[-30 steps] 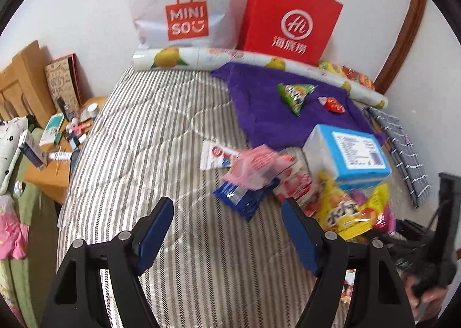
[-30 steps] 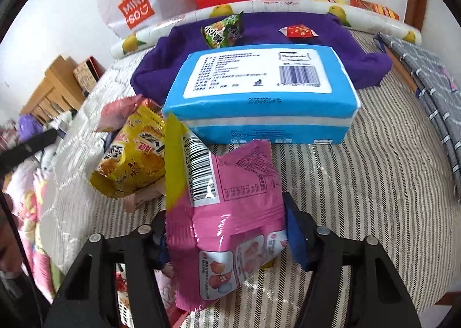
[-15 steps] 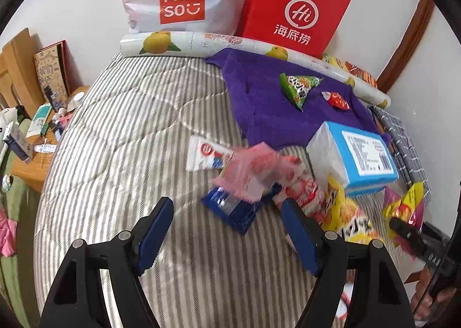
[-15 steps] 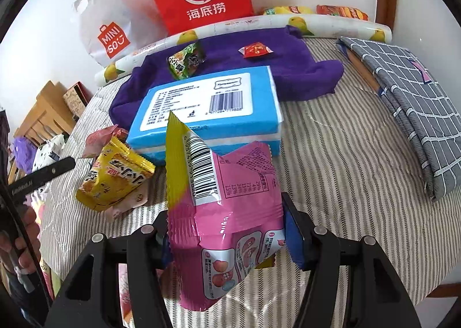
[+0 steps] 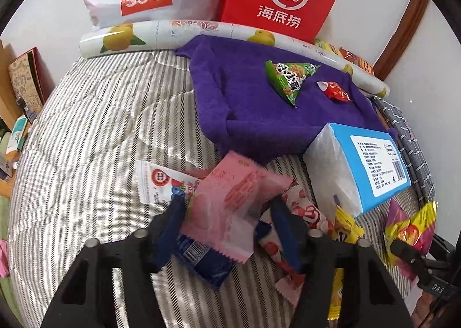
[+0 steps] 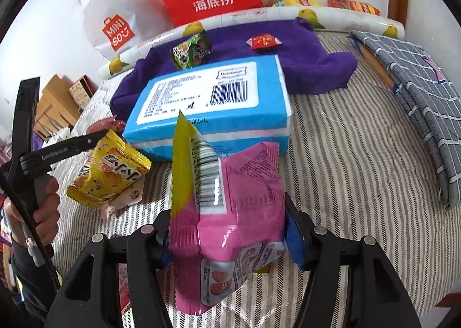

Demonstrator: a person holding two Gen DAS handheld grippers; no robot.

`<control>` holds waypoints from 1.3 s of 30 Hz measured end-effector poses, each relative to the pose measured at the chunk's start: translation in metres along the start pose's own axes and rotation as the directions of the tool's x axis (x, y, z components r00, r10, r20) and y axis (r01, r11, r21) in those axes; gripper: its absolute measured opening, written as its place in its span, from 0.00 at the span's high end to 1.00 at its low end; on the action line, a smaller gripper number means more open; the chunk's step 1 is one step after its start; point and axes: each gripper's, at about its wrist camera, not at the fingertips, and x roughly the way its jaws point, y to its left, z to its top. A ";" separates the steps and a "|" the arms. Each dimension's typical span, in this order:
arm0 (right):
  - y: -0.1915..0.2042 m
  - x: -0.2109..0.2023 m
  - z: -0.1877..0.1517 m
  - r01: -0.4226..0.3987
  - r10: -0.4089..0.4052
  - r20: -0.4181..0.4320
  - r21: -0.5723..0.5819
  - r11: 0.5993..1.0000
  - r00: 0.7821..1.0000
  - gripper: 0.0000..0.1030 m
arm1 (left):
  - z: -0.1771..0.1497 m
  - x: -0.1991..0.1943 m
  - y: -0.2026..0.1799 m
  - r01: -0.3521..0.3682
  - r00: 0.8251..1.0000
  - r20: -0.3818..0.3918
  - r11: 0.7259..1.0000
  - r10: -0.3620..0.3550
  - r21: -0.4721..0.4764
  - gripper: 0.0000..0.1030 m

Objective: Organize snacks
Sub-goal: 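Close the left tool on the pink wrapped candy while the right tool holds the pink bag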

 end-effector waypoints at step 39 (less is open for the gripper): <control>0.012 -0.025 -0.010 -0.038 0.039 0.050 -0.032 0.999 0.998 0.46 | 0.000 -0.017 0.007 -0.107 0.994 0.016 0.994 0.107 -0.023 0.35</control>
